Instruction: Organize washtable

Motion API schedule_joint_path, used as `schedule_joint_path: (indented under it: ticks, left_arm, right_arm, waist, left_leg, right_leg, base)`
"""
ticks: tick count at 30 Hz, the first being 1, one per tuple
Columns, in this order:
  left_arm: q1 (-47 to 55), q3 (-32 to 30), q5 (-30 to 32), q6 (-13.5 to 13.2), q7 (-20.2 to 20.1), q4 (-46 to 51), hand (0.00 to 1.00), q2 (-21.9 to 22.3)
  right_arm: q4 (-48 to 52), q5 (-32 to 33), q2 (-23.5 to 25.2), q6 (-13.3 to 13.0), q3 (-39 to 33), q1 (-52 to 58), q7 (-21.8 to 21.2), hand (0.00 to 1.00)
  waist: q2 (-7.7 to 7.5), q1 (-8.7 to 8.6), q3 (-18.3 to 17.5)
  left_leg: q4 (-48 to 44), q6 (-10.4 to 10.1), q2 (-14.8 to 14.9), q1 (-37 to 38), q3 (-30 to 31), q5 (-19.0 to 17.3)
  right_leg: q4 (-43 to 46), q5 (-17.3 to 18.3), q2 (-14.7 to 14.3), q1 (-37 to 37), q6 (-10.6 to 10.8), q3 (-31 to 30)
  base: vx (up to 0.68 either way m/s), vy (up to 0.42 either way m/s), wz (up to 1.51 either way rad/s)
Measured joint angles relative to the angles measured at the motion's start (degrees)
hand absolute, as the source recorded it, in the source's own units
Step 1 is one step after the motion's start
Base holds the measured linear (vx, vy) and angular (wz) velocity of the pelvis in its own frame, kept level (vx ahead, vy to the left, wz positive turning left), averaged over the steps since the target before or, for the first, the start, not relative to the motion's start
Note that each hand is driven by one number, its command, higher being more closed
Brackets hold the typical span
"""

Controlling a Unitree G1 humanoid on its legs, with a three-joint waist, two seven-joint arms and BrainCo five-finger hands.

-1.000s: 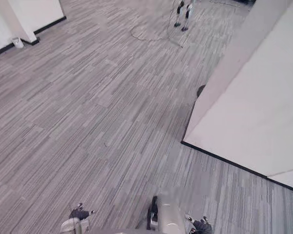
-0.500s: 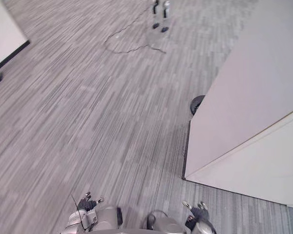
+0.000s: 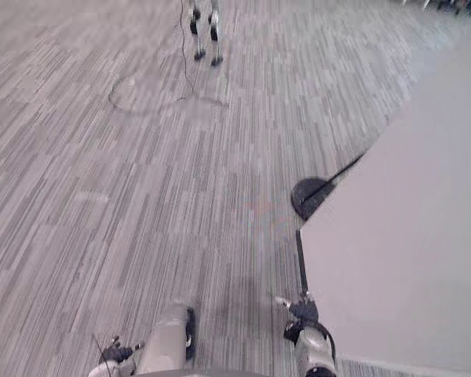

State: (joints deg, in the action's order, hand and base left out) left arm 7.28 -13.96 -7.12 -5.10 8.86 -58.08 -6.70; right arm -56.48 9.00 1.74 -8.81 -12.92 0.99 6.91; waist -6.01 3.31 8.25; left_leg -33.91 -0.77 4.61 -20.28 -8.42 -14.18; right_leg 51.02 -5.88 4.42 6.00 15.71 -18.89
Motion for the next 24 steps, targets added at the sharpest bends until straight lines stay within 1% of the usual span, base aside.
schedule_joint_path:
  ticks: [1, 2, 3, 4, 5, 6, 7, 8, 9, 10, 11, 12, 13, 14, 15, 16, 17, 18, 19, 20, 21, 22, 23, 24]
  left_arm:
    - [-0.75, 0.75, 0.06, 0.08, -0.02, 0.01, 0.00, -0.56]
    - [-1.66, 1.60, 0.06, 0.32, -0.01, 0.01, 0.00, -0.76]
    - [-2.29, 3.22, 0.04, 0.34, -0.07, 0.05, 0.00, -0.65]
    - [-2.24, 4.27, 0.02, 0.26, -0.09, 0.23, 0.00, -0.32]
    - [-3.13, 5.64, 0.09, 0.29, -0.52, 0.15, 0.00, -0.05]
    - [-4.68, 6.20, 0.11, 0.26, -1.24, 0.13, 0.00, 0.38]
    - [-5.49, 6.38, 0.51, 0.22, -1.46, 0.11, 0.00, 0.87]
    - [-6.86, 6.65, 1.05, 0.01, -1.65, 0.16, 0.00, 1.70]
    - [-7.80, 6.59, 1.39, -0.39, -1.94, 0.25, 0.00, 2.32]
    - [-8.02, 6.31, 1.76, -0.10, -2.21, -0.05, 0.00, 3.35]
    - [-7.35, 5.74, 2.44, 0.01, -2.26, -0.12, 0.00, 4.03]
    - [-7.18, 2.41, 3.45, 0.44, -2.31, 0.24, 0.00, 5.96]
    - [-7.22, 1.17, 3.46, 0.76, -2.27, 0.25, 0.00, 6.76]
    - [-7.10, -0.90, 2.94, 0.96, -2.17, 0.33, 0.00, 8.26]
    - [-5.38, -2.39, 1.49, 0.95, -2.12, 1.30, 0.00, 9.51]
    - [-4.98, -2.45, 0.84, 0.78, -2.06, 1.99, 0.00, 9.36]
    - [-4.81, -2.37, 0.44, 0.58, -1.98, 2.40, 0.00, 8.87]
    - [-4.77, -2.04, 0.44, 0.28, -1.97, 2.32, 0.00, 8.21]
    - [-4.71, -1.93, 0.45, -0.17, -1.87, 2.33, 0.00, 8.04]
    - [-4.61, -1.92, 0.45, -0.39, -1.69, 2.36, 0.00, 7.98]
    - [-4.25, -1.79, 0.44, -0.47, -1.11, 2.43, 0.00, 7.66]
    - [-3.32, -1.24, 0.41, -0.37, -0.99, 2.27, 0.00, 7.40]
    - [-2.70, -1.02, 0.42, -0.38, -0.98, 1.81, 0.00, 7.69]
    - [-2.22, -0.49, -1.19, -0.55, -0.96, 1.63, 0.00, 7.99]
  right_arm:
    - [-1.30, 0.04, 0.09, 0.41, -0.51, 0.35, -0.10, 0.00]
    - [-3.10, 0.04, 0.08, 0.69, -1.34, 1.83, -0.33, 0.00]
    - [-3.43, 0.14, 0.12, 0.95, -3.17, 4.25, -0.74, 0.00]
    - [-1.51, 2.22, 0.77, 0.79, -5.65, 5.08, -0.83, 0.00]
    - [-0.38, 2.08, -0.03, 0.32, -6.77, 5.19, -1.02, 0.00]
    - [-0.97, 1.57, -0.82, 0.51, -7.82, 5.44, -0.99, 0.00]
    - [-1.40, 1.35, -1.11, 0.67, -9.24, 6.03, -0.99, 0.00]
    - [-2.08, 0.98, -1.19, 0.99, -11.80, 6.90, -0.90, 0.00]
    - [-3.89, 0.46, -1.03, 2.22, -14.62, 7.83, -0.80, 0.00]
    - [-5.60, 0.14, -0.92, 3.37, -16.61, 8.39, -0.80, 0.00]
    - [-5.80, -0.46, -0.86, 4.08, -16.85, 8.93, -0.89, 0.00]
    - [-5.12, -0.40, -0.54, 5.07, -17.75, 9.56, -0.79, 0.00]
    - [-4.92, -0.37, -0.66, 5.12, -17.87, 9.64, -0.79, 0.00]
    - [-4.10, -0.20, -1.26, 5.29, -17.55, 9.80, -0.71, 0.00]
    - [-1.93, -0.04, -1.63, 5.22, -15.30, 9.46, -0.45, 0.00]
    - [-1.06, 0.01, -1.72, 5.21, -14.34, 8.75, -0.35, 0.00]
    - [0.06, 0.07, -1.77, 4.86, -12.79, 7.16, -0.34, 0.00]
    - [1.18, 0.28, -2.03, 4.44, -10.83, 4.88, -0.35, 0.00]
    - [1.81, 0.67, -2.21, 3.55, -9.00, 2.38, -0.33, 0.00]
    - [1.88, 0.66, -2.18, 3.00, -8.72, 1.24, -0.30, 0.00]
    - [2.14, 0.61, -2.26, 2.24, -7.88, -0.69, -0.23, 0.00]
    - [2.64, 0.59, -2.32, 1.59, -6.67, -1.27, 0.18, 0.00]
    - [3.00, 0.58, -2.53, 1.38, -6.48, -1.01, 0.35, 0.00]
    - [2.36, 0.60, -2.32, 1.52, -6.43, -0.81, 0.62, 0.00]
  waist:
    - [-0.43, -0.19, -0.04]
    - [-0.68, -0.94, 0.52]
    - [0.29, -1.71, 1.62]
    - [1.31, -2.81, 1.90]
    - [2.14, -4.49, 2.24]
    - [2.37, -5.59, 2.46]
    - [2.59, -5.64, 2.53]
    - [2.90, -5.57, 2.43]
    - [3.05, -5.48, 2.31]
    - [4.02, -5.75, 2.29]
    - [4.59, -5.95, 2.03]
    - [5.34, -5.80, 1.93]
    - [5.75, -5.78, 2.21]
    - [6.89, -5.79, 2.90]
    - [7.81, -5.43, 3.10]
    - [7.88, -5.34, 3.06]
    - [7.56, -5.06, 2.92]
    - [6.25, -4.16, 3.13]
    - [6.32, -2.86, 2.99]
    - [6.33, -2.30, 2.87]
    - [6.44, -2.15, 2.77]
    - [7.18, -2.25, 2.30]
    - [8.29, -2.18, 1.64]
    - [8.62, -2.05, 0.69]
  left_leg:
    - [0.79, 0.46, -0.74, 1.52, -0.06, -0.76]
    - [4.29, 1.79, -2.21, 6.25, -0.22, -1.69]
    - [9.20, 2.12, -3.01, 12.61, -0.32, -1.82]
    - [13.00, 2.17, -3.05, 16.95, -0.46, -1.85]
    - [17.25, 2.36, -3.02, 21.91, -0.36, -1.75]
    - [19.73, 2.51, -2.83, 25.11, -0.30, -1.93]
    - [21.06, 2.44, -2.73, 26.84, 0.05, -2.20]
    - [23.28, 1.87, -2.53, 29.23, 0.39, -2.52]
    - [25.64, -0.02, -2.41, 32.04, 0.20, -3.15]
    - [26.28, -2.50, -1.31, 34.67, 0.42, -4.58]
    - [25.70, -3.38, -0.24, 35.46, 0.32, -5.08]
    - [17.65, -5.96, 1.68, 33.63, -0.63, -3.81]
    - [11.98, -7.31, 2.29, 32.01, -1.02, -2.76]
    - [0.74, -6.66, 3.94, 28.68, -1.08, 0.66]
    - [-15.18, -5.39, 7.37, 23.02, -0.45, 1.69]
    - [-18.37, -4.81, 7.80, 21.44, 0.06, 1.24]
    - [-19.48, -5.27, 7.56, 19.47, 0.03, 0.19]
    - [-16.11, -5.11, 6.77, 17.37, -0.21, -1.30]
    - [-10.08, -5.18, 5.87, 15.24, 0.83, -2.47]
    - [-6.21, -5.20, 5.11, 14.00, 2.17, -2.48]
    - [4.00, -6.04, 3.16, 11.96, 6.04, -1.92]
    - [15.42, -7.39, 2.44, 11.35, 10.57, 2.27]
    - [19.34, -7.35, 2.65, 10.63, 12.63, 7.27]
    - [17.10, -6.63, 1.98, 9.21, 13.32, 12.50]
  right_leg:
    - [6.05, 1.97, -0.99, -4.13, -0.08, 0.60]
    - [13.25, 6.53, -1.70, -10.63, -0.96, 3.66]
    - [15.39, 10.48, -1.77, -15.50, -3.56, 8.24]
    - [14.48, 14.05, -2.33, -19.20, -6.48, 11.27]
    - [10.09, 17.81, -2.57, -23.06, -9.18, 15.22]
    - [3.90, 18.90, -2.15, -24.90, -10.51, 17.77]
    - [-1.77, 18.89, -1.86, -25.69, -10.77, 19.07]
    - [-12.53, 17.73, -1.03, -26.12, -11.50, 21.53]
    - [-26.16, 14.35, -0.31, -25.70, -12.99, 25.28]
    - [-29.01, 8.16, -1.04, -25.48, -15.46, 26.77]
    - [-28.15, 6.92, -1.73, -25.09, -17.08, 26.58]
    - [-24.32, 11.14, -2.33, -24.79, -17.91, 27.55]
    - [-24.03, 12.32, -2.46, -23.60, -18.32, 27.89]
    - [-25.21, 13.51, -3.80, -20.04, -19.24, 27.95]
    - [-28.65, 14.63, -5.88, -13.67, -20.04, 26.55]
    - [-29.92, 14.70, -6.46, -11.25, -20.15, 25.66]
    - [-32.03, 14.69, -6.44, -7.59, -20.15, 24.16]
    - [-33.90, 14.69, -6.02, -3.98, -20.14, 21.25]
    - [-34.18, 14.70, -5.60, -1.95, -20.11, 18.14]
    - [-34.10, 14.91, -5.21, -1.33, -19.65, 16.94]
    - [-33.96, 16.08, -4.49, -0.05, -17.08, 14.93]
    - [-33.93, 18.02, -4.37, 0.81, -14.01, 13.22]
    - [-33.79, 19.02, -5.21, 1.15, -13.04, 12.41]
    - [-33.04, 21.28, -4.88, 1.92, -11.97, 9.59]
  base:
    - [0.44, 0.186, 0.27]
    - [0.45, 0.157, 0.01]
    - [0.56, 0.200, -0.13]
    - [0.58, 0.186, -0.10]
    - [0.60, 0.132, 0.06]
    - [0.40, 0.070, 0.27]
    - [0.46, 0.015, 0.39]
    - [0.54, -0.005, 0.33]
    - [0.86, -0.023, 0.26]
    - [0.77, -0.024, 0.13]
    - [0.95, -0.036, -0.02]
    - [0.79, -0.044, -0.07]
    - [0.78, -0.065, -0.12]
    - [0.73, -0.074, -0.31]
    - [0.70, -0.041, -0.44]
    - [0.80, 0.001, -0.64]
    - [0.62, 0.040, -0.73]
    - [0.69, 0.086, -1.08]
    - [0.53, 0.108, -1.09]
    - [0.47, 0.181, -1.10]
    - [0.44, 0.238, -0.94]
    - [0.43, 0.266, -0.87]
    - [0.43, 0.334, -0.89]
    - [0.40, 0.354, -0.67]
